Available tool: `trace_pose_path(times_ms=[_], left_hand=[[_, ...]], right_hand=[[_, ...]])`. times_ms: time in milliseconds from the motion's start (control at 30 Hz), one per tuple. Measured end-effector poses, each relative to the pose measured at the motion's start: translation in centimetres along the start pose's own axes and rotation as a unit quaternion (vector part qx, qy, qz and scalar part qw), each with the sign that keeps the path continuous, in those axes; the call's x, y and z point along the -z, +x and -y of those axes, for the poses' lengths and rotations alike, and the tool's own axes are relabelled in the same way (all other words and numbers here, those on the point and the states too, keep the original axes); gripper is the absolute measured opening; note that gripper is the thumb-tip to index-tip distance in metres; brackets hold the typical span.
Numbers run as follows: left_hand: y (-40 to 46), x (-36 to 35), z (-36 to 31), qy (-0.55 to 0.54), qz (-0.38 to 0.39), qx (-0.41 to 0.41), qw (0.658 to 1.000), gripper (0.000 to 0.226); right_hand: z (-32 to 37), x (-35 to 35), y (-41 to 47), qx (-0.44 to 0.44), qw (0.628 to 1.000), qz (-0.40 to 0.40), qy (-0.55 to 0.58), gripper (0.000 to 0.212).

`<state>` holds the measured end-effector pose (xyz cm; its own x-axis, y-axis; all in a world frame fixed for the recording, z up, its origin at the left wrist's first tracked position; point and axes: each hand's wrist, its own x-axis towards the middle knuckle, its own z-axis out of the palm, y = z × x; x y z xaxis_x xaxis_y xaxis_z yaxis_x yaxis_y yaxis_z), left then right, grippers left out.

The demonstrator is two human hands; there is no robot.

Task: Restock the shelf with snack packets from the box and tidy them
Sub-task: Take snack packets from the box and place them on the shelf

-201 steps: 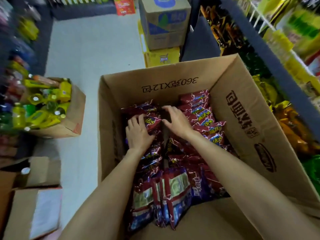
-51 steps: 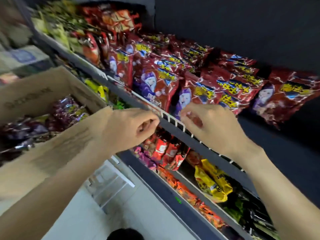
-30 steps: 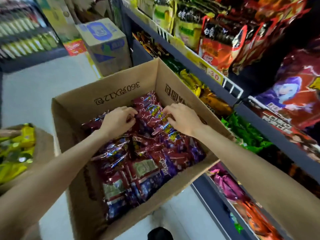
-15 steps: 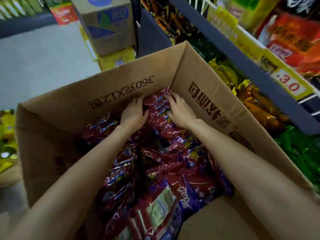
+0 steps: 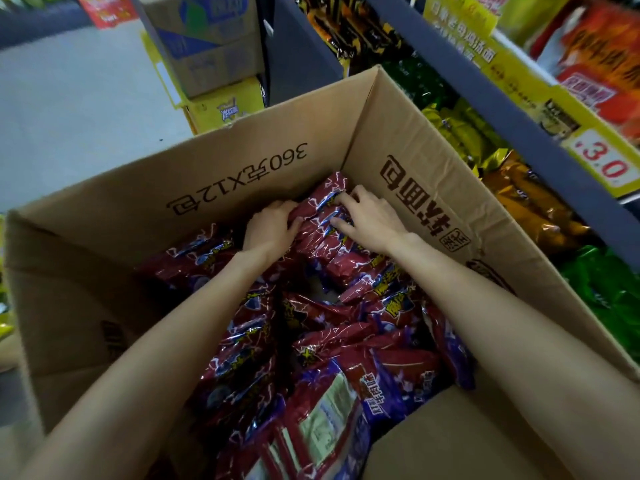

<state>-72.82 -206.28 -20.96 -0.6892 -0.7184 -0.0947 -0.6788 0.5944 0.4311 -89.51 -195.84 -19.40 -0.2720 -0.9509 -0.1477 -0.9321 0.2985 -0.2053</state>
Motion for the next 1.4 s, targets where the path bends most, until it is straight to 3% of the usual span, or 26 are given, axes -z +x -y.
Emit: trace_pose_path(times_ms=[200,367,433,533,667,867,967,1067,1167,1233,1300,1400], left_hand=[[-1.2,1.3,0.8,-0.028,-0.052,0.016,0.998,0.023],[-1.6,1.7,1.9,-0.03,0.014,0.022,0.999,0.027],[-1.8,2.1,2.3,-0.038,0.055,0.011,0.998,0.032],[-2.5,3.5,2.4,-0.047,0.075,0.006,0.996,0.029],[-4.1,6.2,1.9,-0.131,0.001,0.008,0.991,0.016],[-8.2,9.4,-2.4,-0.267,-0.153,0.007,0.951,0.009],[-10.3,11.0,-4.8,-0.32,-0.212,-0.017,0.923,0.014],[-12.1,12.4,-7.8,-0.388,-0.235,-0.013,0.891,0.009],[-13.5,13.3,-11.6,-0.488,-0.222,0.009,0.844,0.012],[-14.2,13.5,-13.9,-0.524,-0.195,0.011,0.829,0.015],[-15.0,13.6,-16.5,-0.489,-0.182,-0.027,0.853,0.022],[-16.8,13.3,-20.8,-0.304,-0.182,-0.136,0.925,0.041]], right_hand=[[1.2,-0.6,0.3,-0.024,0.998,-0.051,0.011,0.048],[2.7,-0.5,1.6,-0.065,0.972,-0.06,0.217,0.052],[2.6,-0.5,2.4,-0.061,0.973,-0.042,0.22,0.055],[2.8,-0.2,3.0,-0.061,0.985,-0.025,0.162,0.036],[2.9,1.5,0.6,-0.006,0.988,-0.071,0.136,0.023],[3.1,6.9,-7.2,0.116,0.98,-0.086,0.137,0.021],[3.5,9.6,-11.8,0.069,0.965,-0.14,0.211,0.019],[3.6,11.5,-16.3,-0.024,0.918,-0.191,0.347,0.019],[3.0,13.3,-21.0,-0.077,0.868,-0.251,0.421,0.02],[2.5,14.5,-24.3,-0.086,0.854,-0.288,0.426,0.02],[1.8,15.6,-27.7,-0.096,0.849,-0.319,0.409,0.024],[0.2,16.9,-32.9,-0.115,0.842,-0.367,0.378,0.032]])
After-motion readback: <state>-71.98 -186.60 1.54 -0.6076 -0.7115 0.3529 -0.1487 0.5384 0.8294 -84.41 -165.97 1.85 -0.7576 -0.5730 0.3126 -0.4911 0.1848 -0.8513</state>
